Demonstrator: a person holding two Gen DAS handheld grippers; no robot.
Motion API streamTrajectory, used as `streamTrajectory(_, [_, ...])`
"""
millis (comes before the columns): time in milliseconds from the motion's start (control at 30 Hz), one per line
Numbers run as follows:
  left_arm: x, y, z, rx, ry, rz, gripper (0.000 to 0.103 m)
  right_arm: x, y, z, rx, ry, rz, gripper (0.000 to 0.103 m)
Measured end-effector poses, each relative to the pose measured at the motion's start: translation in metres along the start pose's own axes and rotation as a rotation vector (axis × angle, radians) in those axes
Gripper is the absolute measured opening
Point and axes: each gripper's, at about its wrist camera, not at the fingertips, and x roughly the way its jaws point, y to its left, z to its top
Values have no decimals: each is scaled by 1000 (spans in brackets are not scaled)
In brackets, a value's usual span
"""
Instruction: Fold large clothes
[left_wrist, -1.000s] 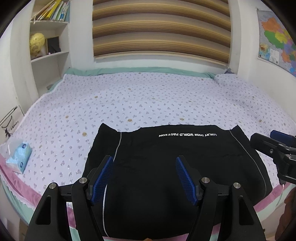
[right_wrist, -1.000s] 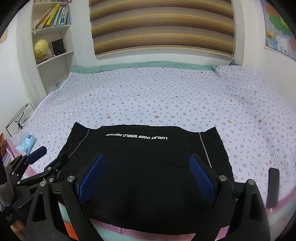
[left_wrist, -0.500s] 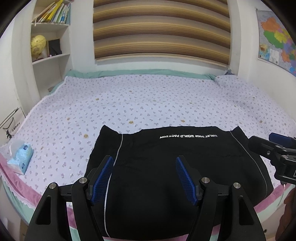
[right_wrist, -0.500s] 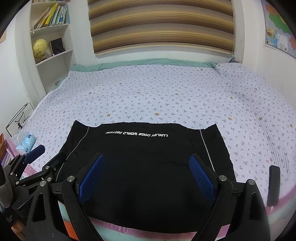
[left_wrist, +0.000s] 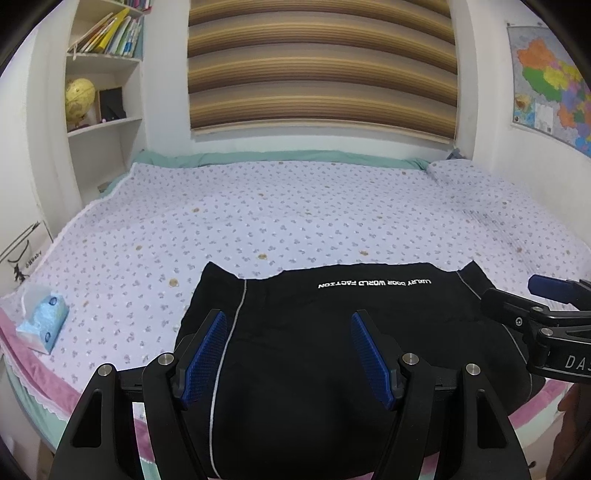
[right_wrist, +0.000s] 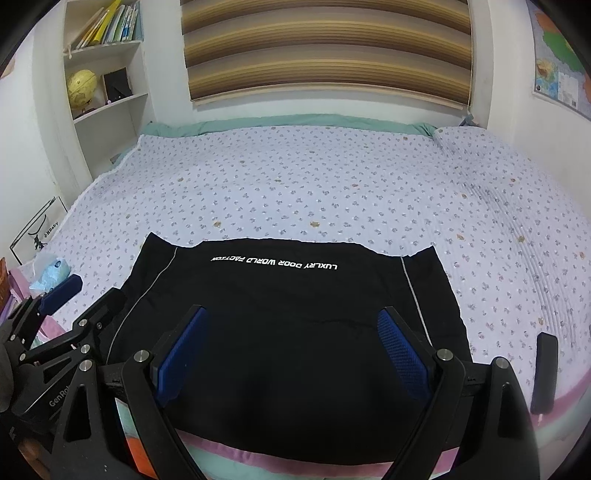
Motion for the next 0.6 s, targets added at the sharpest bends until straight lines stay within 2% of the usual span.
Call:
streamTrajectory(300, [4, -2, -1, 8, 17, -3, 71, 0, 1, 0, 0, 4, 6, 94])
streamTrajectory(467, [6, -1, 0, -17, 43, -46, 71, 1, 0, 0, -1, 8, 13, 94])
streamTrajectory(600, [7, 0, 1, -17, 39, -37, 71, 1, 0, 0, -2, 9, 15, 94])
